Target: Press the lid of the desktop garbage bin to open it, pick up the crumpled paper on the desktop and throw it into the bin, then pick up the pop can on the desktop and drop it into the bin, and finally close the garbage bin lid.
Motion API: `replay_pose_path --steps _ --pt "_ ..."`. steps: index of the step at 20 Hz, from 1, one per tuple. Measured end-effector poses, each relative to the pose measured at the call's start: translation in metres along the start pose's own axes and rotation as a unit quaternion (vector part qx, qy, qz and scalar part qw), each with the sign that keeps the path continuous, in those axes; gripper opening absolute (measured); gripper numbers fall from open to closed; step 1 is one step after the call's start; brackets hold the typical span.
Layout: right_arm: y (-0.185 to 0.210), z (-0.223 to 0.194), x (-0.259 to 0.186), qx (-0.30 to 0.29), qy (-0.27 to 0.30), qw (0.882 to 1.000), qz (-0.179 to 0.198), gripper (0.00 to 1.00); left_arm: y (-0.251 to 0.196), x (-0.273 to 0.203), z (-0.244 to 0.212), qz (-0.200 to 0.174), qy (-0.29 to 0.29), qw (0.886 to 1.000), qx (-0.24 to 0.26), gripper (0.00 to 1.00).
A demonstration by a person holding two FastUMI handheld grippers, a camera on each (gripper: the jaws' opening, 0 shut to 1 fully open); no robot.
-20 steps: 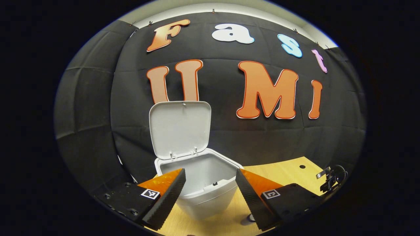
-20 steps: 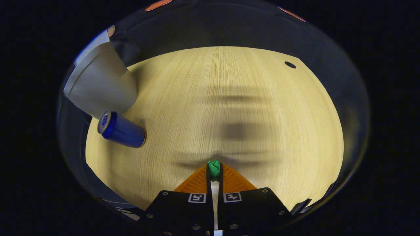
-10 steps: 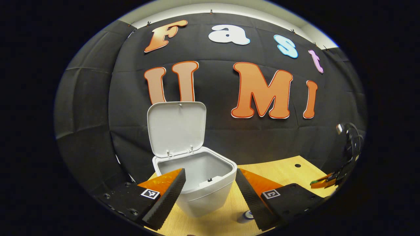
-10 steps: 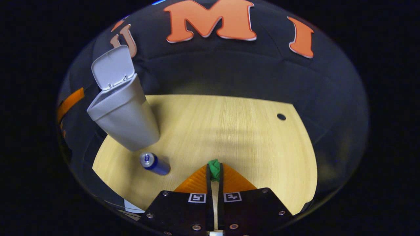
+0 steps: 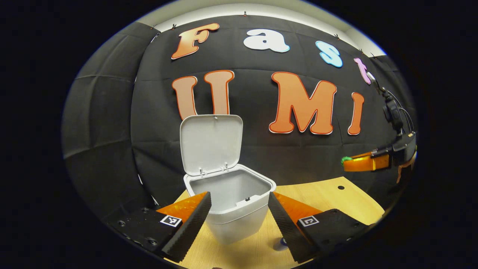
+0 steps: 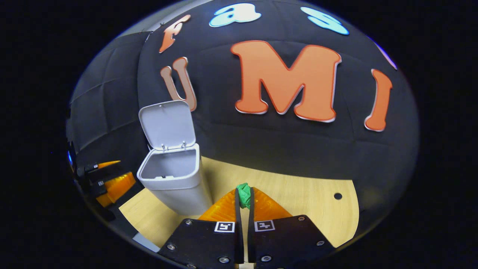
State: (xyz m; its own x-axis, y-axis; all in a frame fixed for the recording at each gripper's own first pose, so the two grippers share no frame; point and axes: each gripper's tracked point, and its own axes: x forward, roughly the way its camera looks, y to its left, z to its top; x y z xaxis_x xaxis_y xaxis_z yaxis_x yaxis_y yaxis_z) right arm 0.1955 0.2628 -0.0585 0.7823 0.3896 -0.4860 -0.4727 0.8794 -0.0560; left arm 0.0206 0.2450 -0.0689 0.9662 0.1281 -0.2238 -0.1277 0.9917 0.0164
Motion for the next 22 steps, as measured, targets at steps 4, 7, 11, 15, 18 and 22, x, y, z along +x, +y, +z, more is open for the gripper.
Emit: replay_pose_path --steps 4,7,11,15,18,22 --pt "0.049 0.048 0.038 -0.022 -0.034 0.998 0.037 0.05 0.009 -0.004 -0.01 0.008 0.007 1.0 -0.003 0.97" --pt "0.084 0.073 0.059 -0.042 -0.048 0.996 0.061 0.04 0.018 -0.006 -0.019 0.012 0.014 1.0 -0.006 0.97" --pt "0.132 0.09 0.091 -0.058 -0.053 0.992 0.095 0.04 0.035 -0.007 -0.023 0.023 0.016 1.0 -0.01 0.97" --pt "0.164 0.084 0.12 -0.079 -0.037 0.991 0.106 0.04 0.054 -0.008 -0.027 0.037 0.018 0.999 -0.016 0.97" --pt "0.177 0.077 0.141 -0.081 -0.023 0.991 0.108 0.05 0.065 -0.006 -0.029 0.046 0.021 0.999 -0.02 0.97" --pt "0.194 0.058 0.159 -0.069 0.01 0.989 0.133 0.05 0.077 -0.005 -0.032 0.056 0.024 0.998 -0.02 0.97"
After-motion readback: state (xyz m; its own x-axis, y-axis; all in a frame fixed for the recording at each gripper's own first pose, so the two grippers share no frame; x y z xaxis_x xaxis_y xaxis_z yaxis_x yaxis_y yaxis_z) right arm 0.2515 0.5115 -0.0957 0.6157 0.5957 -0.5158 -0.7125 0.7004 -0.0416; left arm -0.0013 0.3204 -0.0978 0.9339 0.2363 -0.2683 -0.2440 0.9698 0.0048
